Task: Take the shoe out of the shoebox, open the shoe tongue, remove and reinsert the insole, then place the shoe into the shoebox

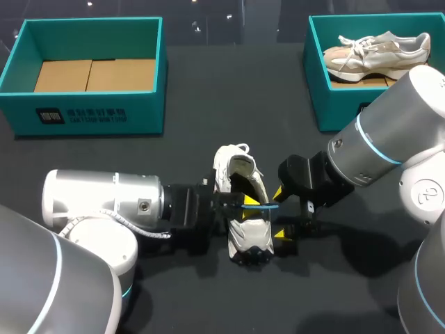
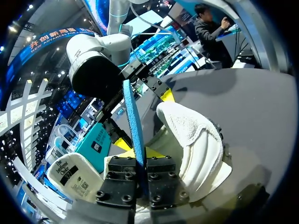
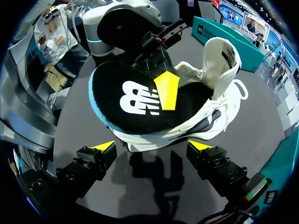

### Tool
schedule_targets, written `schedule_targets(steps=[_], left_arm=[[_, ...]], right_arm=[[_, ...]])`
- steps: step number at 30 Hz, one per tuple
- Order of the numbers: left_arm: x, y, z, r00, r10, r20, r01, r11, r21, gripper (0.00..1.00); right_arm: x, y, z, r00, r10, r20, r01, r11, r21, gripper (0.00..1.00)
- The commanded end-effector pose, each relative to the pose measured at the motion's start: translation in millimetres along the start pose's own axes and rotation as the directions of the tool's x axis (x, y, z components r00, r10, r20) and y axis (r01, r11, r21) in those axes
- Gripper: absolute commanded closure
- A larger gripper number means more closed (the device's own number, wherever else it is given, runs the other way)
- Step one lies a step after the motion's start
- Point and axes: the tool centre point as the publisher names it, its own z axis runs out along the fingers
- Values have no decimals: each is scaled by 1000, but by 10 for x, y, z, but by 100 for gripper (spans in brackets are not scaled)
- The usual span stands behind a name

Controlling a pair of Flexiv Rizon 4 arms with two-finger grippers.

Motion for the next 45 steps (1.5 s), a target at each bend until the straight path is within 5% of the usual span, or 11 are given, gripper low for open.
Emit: schedule_targets(steps=[1, 8, 13, 17, 23, 28, 30, 45], left_arm=[[-8, 90, 89, 1000, -5, -1, 5, 1000, -13, 100], [-7, 200, 97, 1000, -12, 4, 12, 1000, -27, 100], [-15, 98, 41, 1000, -18, 7, 18, 1000, -5, 100], [-9, -56, -10, 1000, -8, 11, 8, 999, 31, 79], [31, -266, -35, 1000, 18, 9, -19, 997, 69, 73], [70, -320, -12, 999, 47, 11, -48, 996, 80, 81], [96, -334, -7, 998, 69, 15, -70, 995, 78, 100], [104, -54, 71, 980, 194, 37, -193, 981, -15, 100]], right_arm=[[10, -4, 6, 1000, 0, 2, 0, 1000, -1, 0], [10, -4, 6, 1000, 0, 2, 0, 1000, -1, 0], [10, -4, 6, 1000, 0, 2, 0, 1000, -1, 0], [10, -4, 6, 1000, 0, 2, 0, 1000, -1, 0], [10, -4, 6, 1000, 0, 2, 0, 1000, -1, 0], [10, -4, 6, 1000, 0, 2, 0, 1000, -1, 0], [10, -4, 6, 1000, 0, 2, 0, 1000, -1, 0], [10, -4, 6, 1000, 0, 2, 0, 1000, -1, 0]])
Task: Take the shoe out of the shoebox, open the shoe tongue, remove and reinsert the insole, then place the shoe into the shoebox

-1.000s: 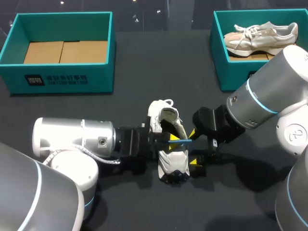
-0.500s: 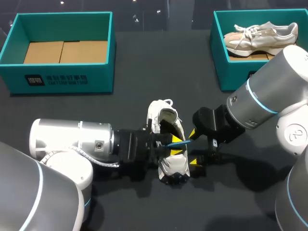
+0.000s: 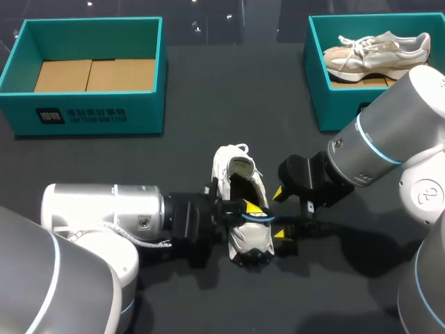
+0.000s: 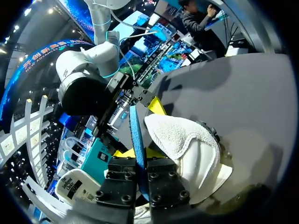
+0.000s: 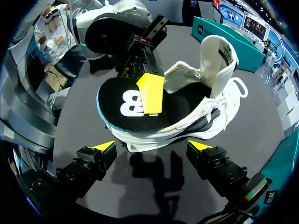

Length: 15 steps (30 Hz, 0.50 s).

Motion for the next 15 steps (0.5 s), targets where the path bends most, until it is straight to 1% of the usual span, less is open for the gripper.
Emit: schedule_targets(steps=[1, 4, 10, 12, 15], left_arm=[[34, 110, 67, 1000, 30, 4, -30, 999, -19, 100], [29, 163, 66, 998, 59, 9, -59, 998, -34, 100], [6, 297, 70, 999, 54, 10, -53, 998, -42, 100], [-18, 307, 58, 999, 33, 13, -33, 999, -39, 100], [-66, 259, 26, 1000, -11, 18, 11, 1000, -13, 100]], right_arm=[[10, -4, 6, 1000, 0, 2, 0, 1000, -1, 0], [10, -4, 6, 1000, 0, 2, 0, 1000, -1, 0], [10, -4, 6, 1000, 0, 2, 0, 1000, -1, 0], [10, -4, 6, 1000, 0, 2, 0, 1000, -1, 0], [10, -4, 6, 1000, 0, 2, 0, 1000, -1, 0]])
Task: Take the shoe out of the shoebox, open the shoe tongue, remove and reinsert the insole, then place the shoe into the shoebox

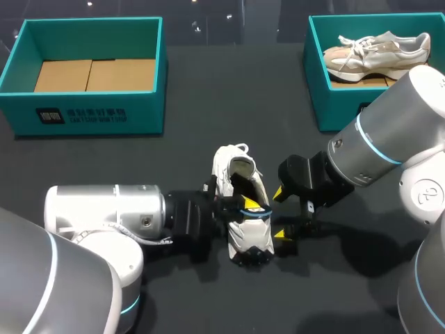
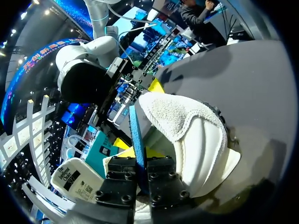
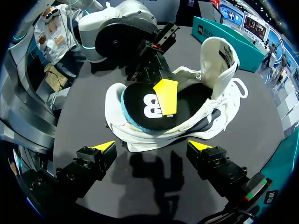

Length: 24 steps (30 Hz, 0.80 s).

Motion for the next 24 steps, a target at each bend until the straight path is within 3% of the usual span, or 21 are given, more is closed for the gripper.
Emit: schedule_targets(steps=[1, 3, 12, 17, 20, 24], left_arm=[[-50, 30, -14, 999, -34, -6, 34, 999, 28, 93], [-80, -21, -37, 999, -52, -4, 52, 998, 43, 73], [-152, -306, -138, 994, -108, -33, 111, 989, 99, 71], [-136, -355, -139, 994, -104, -46, 108, 989, 98, 80], [-104, -370, -122, 994, -91, -55, 96, 991, 97, 100], [-31, -335, -66, 997, -36, -68, 41, 996, 75, 100]], right_arm=[[10, -5, 6, 1000, 0, 2, 0, 1000, -1, 0], [10, -5, 6, 1000, 0, 2, 0, 1000, -1, 0], [10, -5, 6, 1000, 0, 2, 0, 1000, -1, 0], [10, -5, 6, 1000, 0, 2, 0, 1000, -1, 0], [10, -5, 6, 1000, 0, 2, 0, 1000, -1, 0], [10, -5, 6, 1000, 0, 2, 0, 1000, -1, 0]])
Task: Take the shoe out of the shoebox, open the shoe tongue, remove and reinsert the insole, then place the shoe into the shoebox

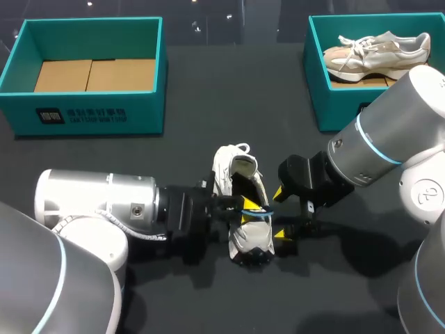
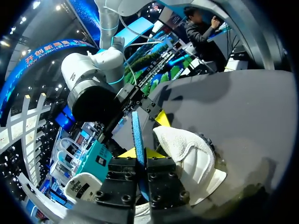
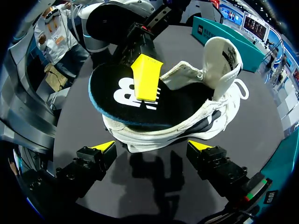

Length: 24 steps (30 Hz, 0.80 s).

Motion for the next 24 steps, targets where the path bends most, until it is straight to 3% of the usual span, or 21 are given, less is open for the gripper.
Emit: schedule_targets(steps=[1, 14, 20, 21, 24], left_arm=[[56, 39, 90, 999, 46, -8, -46, 999, -28, 100], [94, 475, 131, 984, 177, 24, -172, 975, -143, 100], [30, 466, 83, 994, 102, 48, -97, 990, -107, 100], [22, 445, 72, 994, 95, 49, -90, 991, -102, 97], [13, 346, 35, 998, 49, 50, -46, 997, -65, 64]], right_arm=[[10, -4, 6, 1000, 0, 2, 0, 1000, -1, 0], [10, -4, 6, 1000, 0, 2, 0, 1000, -1, 0], [10, -4, 6, 1000, 0, 2, 0, 1000, -1, 0], [10, -4, 6, 1000, 0, 2, 0, 1000, -1, 0], [10, -4, 6, 1000, 0, 2, 0, 1000, -1, 0]])
